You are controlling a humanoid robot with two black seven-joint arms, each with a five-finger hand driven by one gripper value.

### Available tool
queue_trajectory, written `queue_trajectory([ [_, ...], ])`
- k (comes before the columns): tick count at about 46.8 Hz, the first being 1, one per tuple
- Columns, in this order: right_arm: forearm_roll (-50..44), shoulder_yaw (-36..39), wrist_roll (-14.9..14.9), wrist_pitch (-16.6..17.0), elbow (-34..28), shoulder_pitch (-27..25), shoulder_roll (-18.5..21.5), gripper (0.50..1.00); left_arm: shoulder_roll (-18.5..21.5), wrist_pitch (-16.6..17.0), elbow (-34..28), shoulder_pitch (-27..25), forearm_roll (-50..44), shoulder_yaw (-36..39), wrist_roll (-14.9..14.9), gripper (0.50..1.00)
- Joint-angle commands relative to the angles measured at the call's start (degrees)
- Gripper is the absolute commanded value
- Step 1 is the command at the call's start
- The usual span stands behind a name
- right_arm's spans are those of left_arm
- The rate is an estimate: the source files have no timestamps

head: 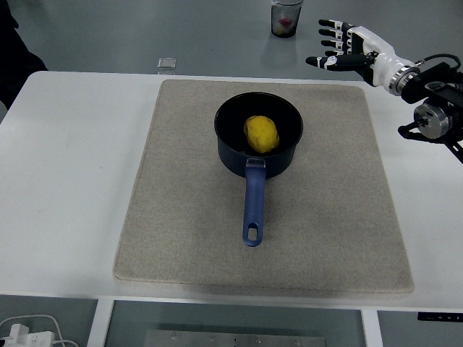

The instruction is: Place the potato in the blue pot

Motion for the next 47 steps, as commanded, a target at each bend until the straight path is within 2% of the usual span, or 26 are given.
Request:
queue_trajectory([
  [1,3.35,2.39,-1.72,-0.9,-1.0,-0.77,0.08,0.928,0.0,0.0,0.0,0.0,0.0,0.0,0.0,0.996],
  [5,5.72,5.99,-3.75,-1.43,-1.61,-2.26,0.17,0.928,0.0,0.0,0.09,0.0,0.0,0.0,0.0,0.996],
  [12,8.8,15.48,-5.24,-4.77,-3.37,-4.11,1.04,0.928,0.0,0.09,0.09,0.0,0.0,0.0,0.0,0.996],
  [23,14.16,26.82,-7.7,-7.05,-3.64,-7.36,2.19,0.928,0.0,0.09,0.17,0.0,0.0,0.0,0.0,0.996],
  [30,17.06,29.73,-7.62,-9.07,-3.64,-8.5,3.77,0.928,0.0,0.09,0.17,0.09,0.0,0.0,0.0,0.996],
  [34,17.06,32.71,-6.48,-9.6,-3.64,-8.77,4.91,0.928,0.0,0.09,0.17,0.18,0.0,0.0,0.0,0.996],
  [37,16.1,34.47,-5.07,-9.34,-3.64,-9.2,5.53,0.928,0.0,0.09,0.17,0.27,0.0,-0.09,0.0,0.996],
  [47,16.01,35.09,-3.67,-7.23,-3.55,-9.73,6.23,0.928,0.0,0.18,0.17,0.44,0.0,0.0,0.0,0.996],
])
